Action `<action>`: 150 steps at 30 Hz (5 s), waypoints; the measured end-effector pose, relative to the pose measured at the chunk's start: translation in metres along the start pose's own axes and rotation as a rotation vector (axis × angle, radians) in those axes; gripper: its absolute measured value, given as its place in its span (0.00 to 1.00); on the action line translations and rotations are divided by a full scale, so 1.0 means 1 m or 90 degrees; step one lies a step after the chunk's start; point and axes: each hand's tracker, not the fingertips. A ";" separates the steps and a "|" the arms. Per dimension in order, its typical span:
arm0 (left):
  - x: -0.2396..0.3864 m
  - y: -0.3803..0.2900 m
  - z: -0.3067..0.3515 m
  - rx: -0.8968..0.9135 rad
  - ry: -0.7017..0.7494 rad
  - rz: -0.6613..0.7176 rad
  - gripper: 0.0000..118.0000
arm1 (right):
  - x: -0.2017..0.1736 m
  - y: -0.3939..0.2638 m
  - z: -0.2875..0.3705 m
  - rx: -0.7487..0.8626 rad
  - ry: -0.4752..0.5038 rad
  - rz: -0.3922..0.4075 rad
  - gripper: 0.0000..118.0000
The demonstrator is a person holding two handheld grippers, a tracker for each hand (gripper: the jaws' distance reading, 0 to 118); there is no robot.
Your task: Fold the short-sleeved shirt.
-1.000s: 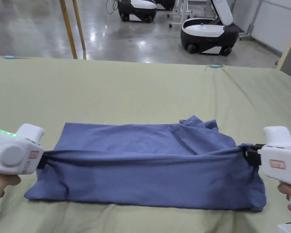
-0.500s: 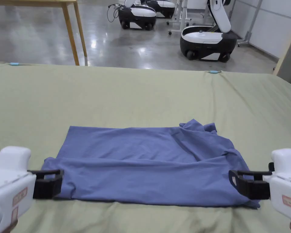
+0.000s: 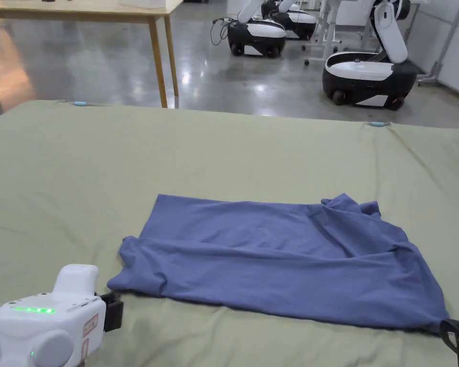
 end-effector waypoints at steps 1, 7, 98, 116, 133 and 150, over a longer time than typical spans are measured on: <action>0.000 0.004 -0.007 -0.007 0.010 -0.004 0.92 | -0.002 0.001 0.000 -0.004 -0.005 0.001 0.00; -0.009 0.035 -0.067 -0.026 0.036 0.024 0.96 | 0.021 -0.007 -0.021 -0.045 -0.041 -0.013 0.00; 0.013 0.165 -0.190 -0.018 -0.006 -0.110 0.02 | 0.093 0.128 -0.278 -0.191 -0.091 -0.044 0.98; 0.030 0.143 -0.067 0.050 -0.038 -0.064 0.02 | 0.067 0.145 -0.167 -0.076 -0.022 -0.055 0.01; -0.050 -0.050 0.024 -0.060 -0.075 -0.010 0.03 | 0.030 -0.028 -0.019 -0.086 0.019 0.008 0.02; 0.050 0.010 0.088 0.281 0.016 -0.040 0.18 | -0.071 0.031 0.030 0.293 -0.079 0.004 0.35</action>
